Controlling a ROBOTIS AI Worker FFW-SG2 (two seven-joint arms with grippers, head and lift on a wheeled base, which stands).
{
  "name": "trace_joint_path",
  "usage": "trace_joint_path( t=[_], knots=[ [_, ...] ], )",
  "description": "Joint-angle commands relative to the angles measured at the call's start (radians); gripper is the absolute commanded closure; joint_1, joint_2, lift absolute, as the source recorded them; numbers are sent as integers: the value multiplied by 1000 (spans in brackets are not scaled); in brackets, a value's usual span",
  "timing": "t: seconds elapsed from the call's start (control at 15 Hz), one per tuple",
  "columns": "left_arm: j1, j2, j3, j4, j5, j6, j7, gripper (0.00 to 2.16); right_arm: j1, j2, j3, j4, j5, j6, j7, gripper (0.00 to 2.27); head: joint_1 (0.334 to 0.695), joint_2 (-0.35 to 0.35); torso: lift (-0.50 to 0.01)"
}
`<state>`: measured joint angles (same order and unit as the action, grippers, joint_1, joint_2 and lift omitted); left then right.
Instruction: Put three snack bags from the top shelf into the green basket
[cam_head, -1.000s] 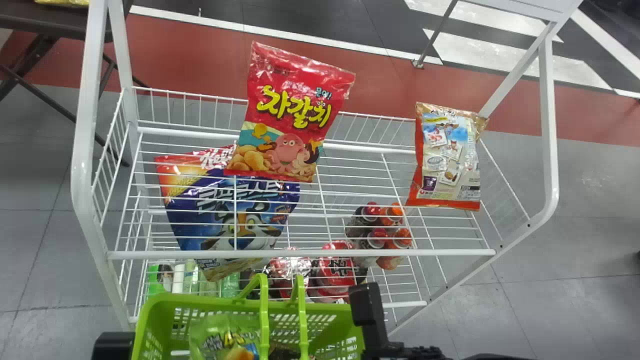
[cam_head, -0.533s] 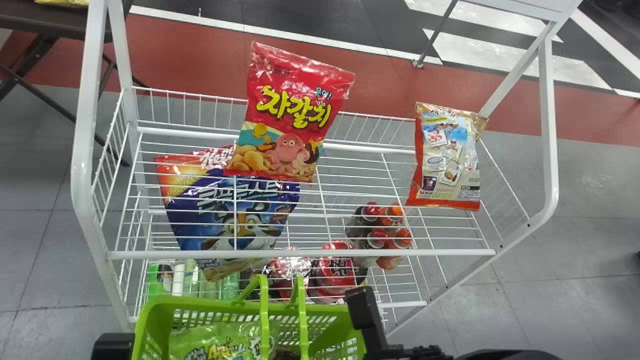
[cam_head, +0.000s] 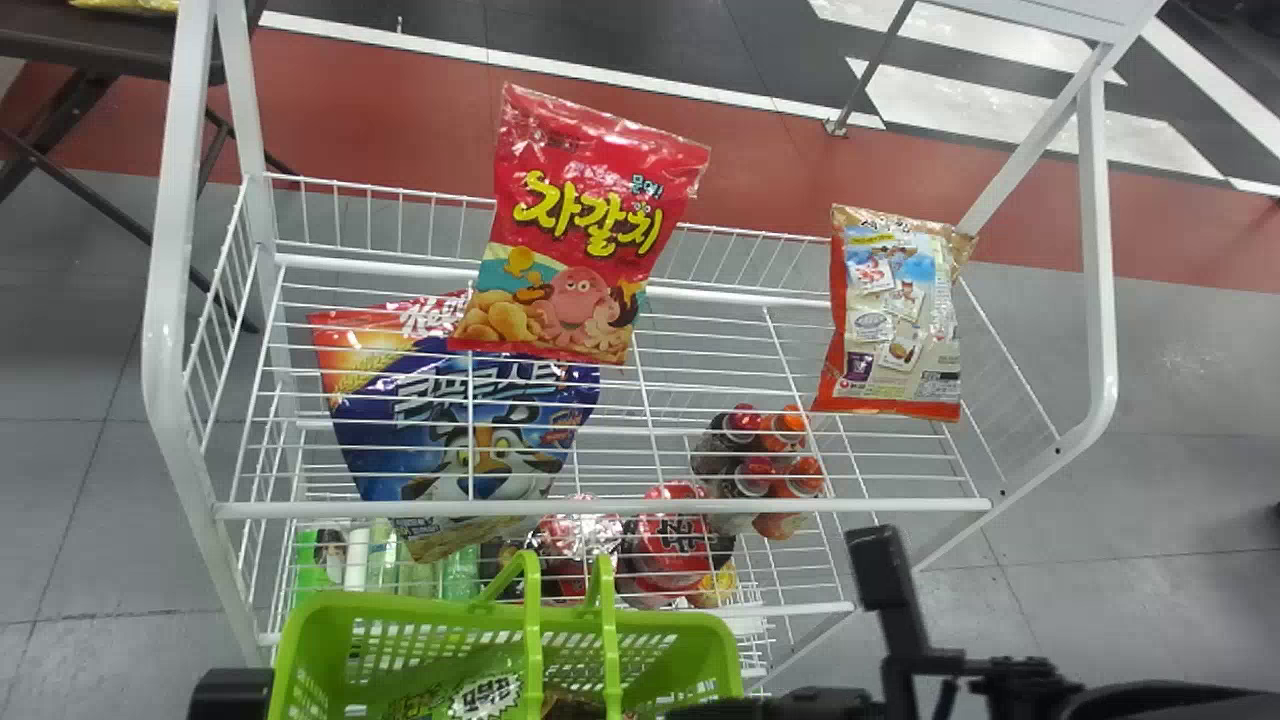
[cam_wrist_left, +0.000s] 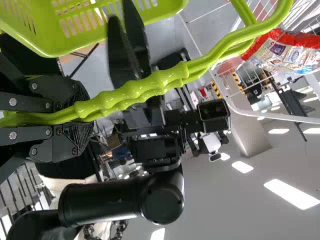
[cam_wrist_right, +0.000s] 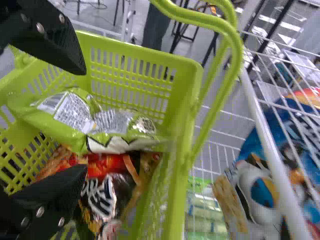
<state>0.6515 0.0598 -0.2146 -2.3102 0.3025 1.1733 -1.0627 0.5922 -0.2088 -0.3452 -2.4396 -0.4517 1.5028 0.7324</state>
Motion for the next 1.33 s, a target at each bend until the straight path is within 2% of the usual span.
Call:
trace_joint_path(
  t=[0.0, 0.33, 0.47, 0.6, 0.67, 0.8, 1.0, 1.13, 1.27],
  knots=[
    [2, -2, 0, 2, 0, -5, 1, 1598, 8, 20, -97, -38, -15, -117, 7, 97, 695, -350, -47],
    [5, -2, -9, 2, -6, -8, 1, 1598, -29, 45, -275, -78, -87, -399, -10, 130, 695, -350, -47],
    [7, 0, -9, 0, -6, -8, 1, 1598, -61, 55, -299, -59, -68, -543, -39, 130, 695, -350, -47],
    [7, 0, -20, 0, -17, -8, 1, 1598, -123, 49, -299, 7, -18, -654, -71, 130, 695, -350, -47],
    [8, 0, -23, -2, -17, -5, 3, 1598, -153, 45, -290, 65, 5, -746, -88, 130, 695, -350, -47],
    [13, 2, -23, -3, -19, -5, 0, 1598, -175, 23, -244, 159, 67, -973, -195, 127, 695, -350, -47],
    [20, 2, -22, -11, -19, -5, 0, 1598, -241, -24, -199, 272, 130, -1025, -312, 127, 695, -350, -47],
    [25, 2, -22, -14, -22, -5, 0, 1598, -299, -58, -175, 376, 159, -1028, -329, 127, 695, -350, -47],
    [25, 2, -22, -18, -22, -2, 1, 1598, -319, -66, -158, 435, 171, -1034, -363, 127, 695, -350, -47]
  ],
)
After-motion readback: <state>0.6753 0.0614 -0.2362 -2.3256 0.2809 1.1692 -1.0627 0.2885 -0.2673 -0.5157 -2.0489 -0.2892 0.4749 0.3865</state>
